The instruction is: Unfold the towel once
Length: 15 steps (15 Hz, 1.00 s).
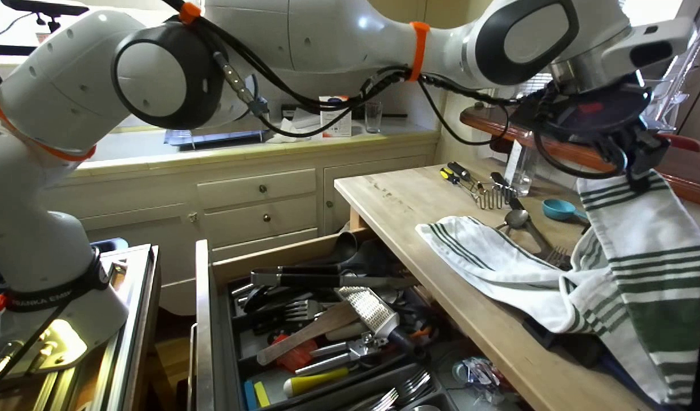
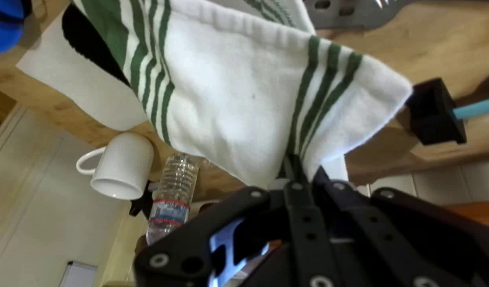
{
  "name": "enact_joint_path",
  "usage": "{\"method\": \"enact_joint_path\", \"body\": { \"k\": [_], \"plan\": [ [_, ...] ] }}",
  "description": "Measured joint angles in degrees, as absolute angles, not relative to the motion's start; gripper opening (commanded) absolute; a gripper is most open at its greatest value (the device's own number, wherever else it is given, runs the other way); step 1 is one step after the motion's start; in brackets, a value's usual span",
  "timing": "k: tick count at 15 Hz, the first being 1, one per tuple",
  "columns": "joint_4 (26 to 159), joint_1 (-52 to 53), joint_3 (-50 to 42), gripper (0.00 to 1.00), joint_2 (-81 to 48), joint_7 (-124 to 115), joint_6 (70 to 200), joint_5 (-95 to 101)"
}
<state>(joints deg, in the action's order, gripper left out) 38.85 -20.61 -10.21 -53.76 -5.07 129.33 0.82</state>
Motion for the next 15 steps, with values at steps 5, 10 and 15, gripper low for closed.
{"method": "enact_joint_path", "body": {
  "k": [5,10,15],
  "plan": [
    [35.9,-21.4,-9.5,0.01,-55.4,-5.1,129.5,0.5],
    [35.8,-21.9,-11.9,0.01,-57.4,-5.3,138.1,2.0],
    [31.1,-25.2,-14.5,0.01,-64.6,-5.1,152.7,4.5]
  ]
}}
